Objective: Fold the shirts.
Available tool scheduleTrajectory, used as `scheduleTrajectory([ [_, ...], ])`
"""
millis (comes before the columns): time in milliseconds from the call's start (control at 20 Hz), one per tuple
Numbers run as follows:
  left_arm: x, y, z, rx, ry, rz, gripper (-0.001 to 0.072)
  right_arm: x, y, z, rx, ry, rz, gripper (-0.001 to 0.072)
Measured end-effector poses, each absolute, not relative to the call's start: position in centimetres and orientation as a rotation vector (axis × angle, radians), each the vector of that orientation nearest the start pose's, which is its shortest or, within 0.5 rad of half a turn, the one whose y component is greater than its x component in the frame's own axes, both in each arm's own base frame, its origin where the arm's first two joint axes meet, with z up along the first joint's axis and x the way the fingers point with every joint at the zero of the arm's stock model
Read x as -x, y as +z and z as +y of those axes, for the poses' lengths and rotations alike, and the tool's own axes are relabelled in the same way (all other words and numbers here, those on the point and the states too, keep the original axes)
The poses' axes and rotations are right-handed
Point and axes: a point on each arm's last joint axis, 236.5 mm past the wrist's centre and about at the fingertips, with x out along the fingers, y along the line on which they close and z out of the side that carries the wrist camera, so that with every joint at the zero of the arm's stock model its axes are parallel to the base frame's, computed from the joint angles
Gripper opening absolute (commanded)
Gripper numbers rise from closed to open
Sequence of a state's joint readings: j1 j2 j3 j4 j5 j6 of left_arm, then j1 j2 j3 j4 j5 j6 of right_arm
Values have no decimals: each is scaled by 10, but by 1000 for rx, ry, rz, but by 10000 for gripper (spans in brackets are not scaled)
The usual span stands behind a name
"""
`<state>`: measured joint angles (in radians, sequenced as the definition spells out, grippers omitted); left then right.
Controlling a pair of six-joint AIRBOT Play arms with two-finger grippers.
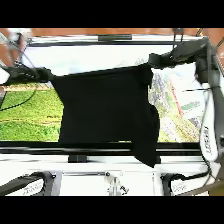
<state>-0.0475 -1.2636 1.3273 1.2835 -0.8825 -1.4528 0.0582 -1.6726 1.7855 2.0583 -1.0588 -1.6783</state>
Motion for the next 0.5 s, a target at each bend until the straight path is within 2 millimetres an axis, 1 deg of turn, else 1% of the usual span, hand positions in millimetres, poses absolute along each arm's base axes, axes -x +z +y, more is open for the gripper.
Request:
scheduleTrajectory([
  [50, -475, 97, -74, 158, -211, 860, 38, -549, 80, 131, -340, 367, 964, 62],
  [100, -479, 73, -75, 188, -200, 912, 39, -551, 61, 132, -373, 354, 998, 64],
  [150, -481, 55, -79, 220, -196, 952, 40, -554, 48, 133, -406, 341, 1022, 155],
  [200, -483, 41, -83, 257, -195, 982, 81, -555, 37, 135, -436, 330, 1044, 432],
  [250, -483, 30, -87, 291, -196, 1008, 252, -555, 30, 136, -454, 324, 1060, 536],
  [300, -483, 25, -91, 320, -199, 1026, 530, -554, 28, 136, -468, 325, 1070, 536],
  [350, -484, 24, -93, 343, -204, 1038, 675, -552, 31, 134, -476, 330, 1075, 536],
  [450, -477, 26, -89, 372, -212, 1098, 676, -543, 44, 120, -435, 341, 1080, 536],
  [500, -470, 30, -83, 386, -215, 1137, 675, -534, 52, 105, -390, 331, 1093, 535],
])
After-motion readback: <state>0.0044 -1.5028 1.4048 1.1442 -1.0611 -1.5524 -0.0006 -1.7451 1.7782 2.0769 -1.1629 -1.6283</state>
